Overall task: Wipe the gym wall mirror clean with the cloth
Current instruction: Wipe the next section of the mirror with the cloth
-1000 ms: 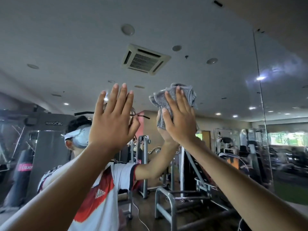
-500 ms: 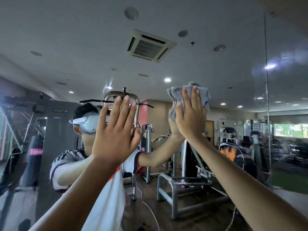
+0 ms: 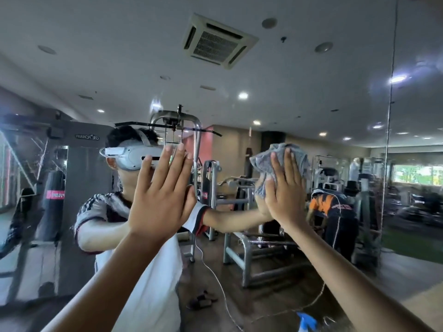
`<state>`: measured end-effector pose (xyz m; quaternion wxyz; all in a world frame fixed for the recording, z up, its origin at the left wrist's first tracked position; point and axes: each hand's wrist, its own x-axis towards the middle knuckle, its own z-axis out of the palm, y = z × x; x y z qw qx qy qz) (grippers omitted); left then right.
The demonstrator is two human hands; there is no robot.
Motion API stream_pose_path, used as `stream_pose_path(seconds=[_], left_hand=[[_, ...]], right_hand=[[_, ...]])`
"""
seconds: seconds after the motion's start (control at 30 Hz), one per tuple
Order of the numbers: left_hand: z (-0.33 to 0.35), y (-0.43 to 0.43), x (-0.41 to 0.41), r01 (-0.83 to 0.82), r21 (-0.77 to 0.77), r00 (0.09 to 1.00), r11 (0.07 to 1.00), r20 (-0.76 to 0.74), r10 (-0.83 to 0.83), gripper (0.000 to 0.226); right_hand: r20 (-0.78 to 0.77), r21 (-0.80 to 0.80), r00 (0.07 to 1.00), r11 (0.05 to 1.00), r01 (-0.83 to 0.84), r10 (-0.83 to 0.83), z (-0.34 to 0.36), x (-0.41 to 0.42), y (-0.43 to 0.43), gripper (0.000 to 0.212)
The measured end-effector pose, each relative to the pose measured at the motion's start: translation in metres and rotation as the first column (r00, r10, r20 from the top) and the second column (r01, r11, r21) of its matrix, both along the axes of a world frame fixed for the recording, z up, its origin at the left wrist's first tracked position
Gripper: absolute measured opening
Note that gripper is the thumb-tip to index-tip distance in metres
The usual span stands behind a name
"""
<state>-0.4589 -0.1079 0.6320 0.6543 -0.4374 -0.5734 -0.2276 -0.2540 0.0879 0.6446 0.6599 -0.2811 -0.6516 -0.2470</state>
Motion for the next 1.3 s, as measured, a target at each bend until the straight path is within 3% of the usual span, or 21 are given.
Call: stream_pose_path(seconds=[0.07,0.13,0.33,0.4,0.53,0.63,0.7,0.87,1.0,1.07,1.13,1.2,1.3], left_hand=[[0.0,0.001,0.001,0.01,0.004,1.0,1.0,0.008,-0.01,0.059],[-0.001,0.0,0.0,0.031,0.013,0.999,0.999,0.012,-0.031,0.059],[-0.017,-0.001,-0.001,0.08,0.055,0.995,0.995,0.051,-0.083,0.06],[-0.031,-0.003,-0.001,0.083,0.057,0.994,0.995,0.065,-0.086,0.062],[-0.051,-0.002,0.0,0.068,0.057,0.996,0.996,0.06,-0.072,0.062],[-0.051,-0.001,0.0,0.063,0.059,0.996,0.996,0.064,-0.067,0.06],[-0.052,-0.001,0.0,0.077,0.056,0.994,0.995,0.071,-0.081,0.061],[-0.079,-0.001,0.004,0.086,0.071,0.993,0.994,0.077,-0.091,0.061],[-0.088,-0.004,0.001,0.098,0.052,0.991,0.994,0.085,-0.102,0.061],[-0.088,-0.004,0.002,0.085,0.052,0.992,0.995,0.091,-0.089,0.061],[-0.088,-0.002,0.005,0.063,0.057,0.993,0.996,0.097,-0.068,0.062],[-0.088,-0.001,0.006,0.055,0.054,0.992,0.997,0.108,-0.061,0.063],[-0.089,-0.002,0.005,0.063,0.046,0.991,0.997,0.112,-0.068,0.063]], right_hand=[[-0.085,-0.045,0.996,0.999,-0.005,0.002,0.022,-0.016,-0.017,0.053],[-0.074,-0.028,0.997,0.999,-0.018,0.016,0.023,-0.03,-0.031,0.054],[0.339,0.229,0.941,0.969,-0.093,0.011,-0.073,-0.026,-0.032,0.051],[0.377,0.24,0.926,0.967,-0.087,-0.01,-0.103,-0.003,-0.015,0.051],[0.124,0.074,0.992,0.997,-0.015,0.005,-0.083,0.016,0.008,0.052],[-0.115,-0.086,0.992,0.994,-0.068,0.058,-0.037,-0.009,-0.007,0.052],[-0.152,-0.094,0.987,0.993,-0.071,0.056,-0.028,-0.028,-0.024,0.052],[0.119,0.113,0.991,0.991,-0.076,0.062,-0.08,-0.048,-0.051,0.051],[0.366,0.219,0.93,0.973,-0.076,-0.01,-0.149,-0.016,-0.027,0.052],[0.285,0.138,0.958,0.99,-0.038,-0.003,-0.148,0.005,-0.007,0.054],[0.03,-0.067,0.999,0.997,-0.031,0.033,-0.116,0.007,0.001,0.054],[-0.207,-0.217,0.978,0.973,-0.081,0.036,-0.074,-0.007,-0.01,0.055],[-0.216,-0.184,0.975,0.979,-0.086,0.045,-0.052,-0.038,-0.038,0.053]])
